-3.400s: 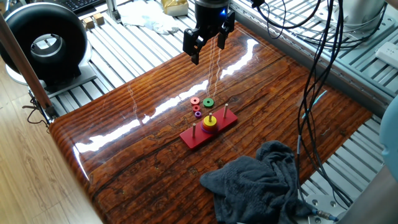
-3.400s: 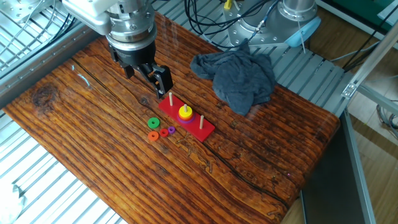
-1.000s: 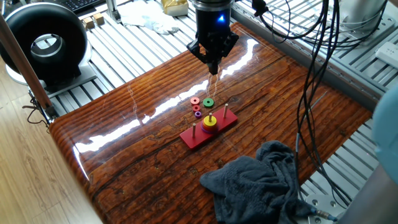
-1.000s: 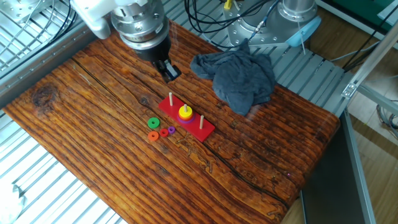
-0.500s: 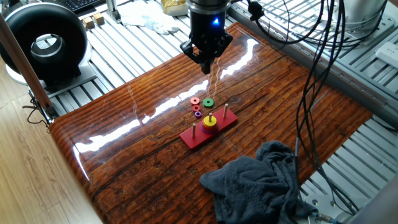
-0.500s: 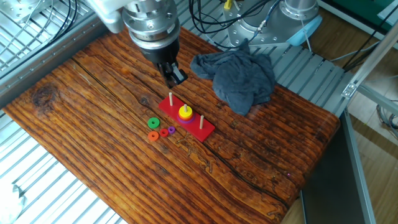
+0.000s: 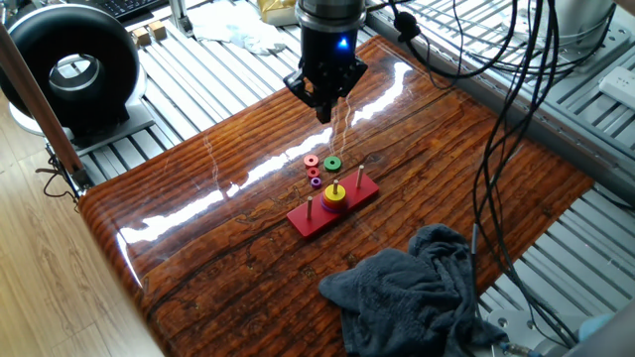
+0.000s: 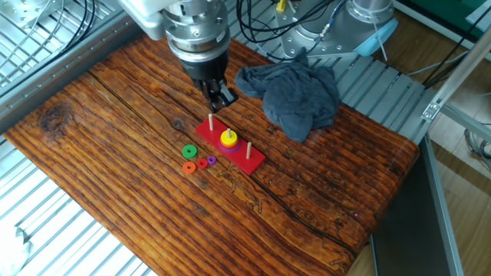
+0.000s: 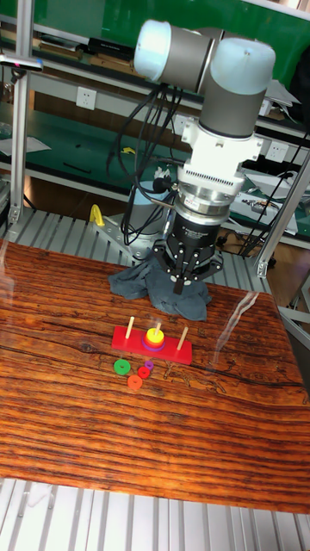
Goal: Take out one Hanoi block and throw it aside
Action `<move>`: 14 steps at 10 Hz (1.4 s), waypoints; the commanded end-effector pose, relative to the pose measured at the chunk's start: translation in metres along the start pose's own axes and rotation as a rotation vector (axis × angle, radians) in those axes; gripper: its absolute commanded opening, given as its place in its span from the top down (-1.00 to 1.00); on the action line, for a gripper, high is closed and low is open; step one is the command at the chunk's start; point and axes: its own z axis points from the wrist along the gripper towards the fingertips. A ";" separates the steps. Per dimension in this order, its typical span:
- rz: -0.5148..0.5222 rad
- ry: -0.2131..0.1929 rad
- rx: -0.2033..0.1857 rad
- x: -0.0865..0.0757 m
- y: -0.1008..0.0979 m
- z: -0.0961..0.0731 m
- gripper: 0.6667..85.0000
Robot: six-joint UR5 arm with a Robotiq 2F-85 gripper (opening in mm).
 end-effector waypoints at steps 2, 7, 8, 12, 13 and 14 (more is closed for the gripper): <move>-0.036 -0.019 -0.001 0.006 -0.002 0.019 0.99; -0.051 0.004 0.026 0.014 -0.003 0.034 0.99; -0.066 0.012 0.029 0.016 -0.004 0.037 0.99; -0.087 0.003 0.028 0.020 -0.010 0.053 0.99; -0.090 0.008 0.025 0.022 -0.010 0.054 0.99; -0.093 0.011 0.018 0.023 -0.009 0.057 0.99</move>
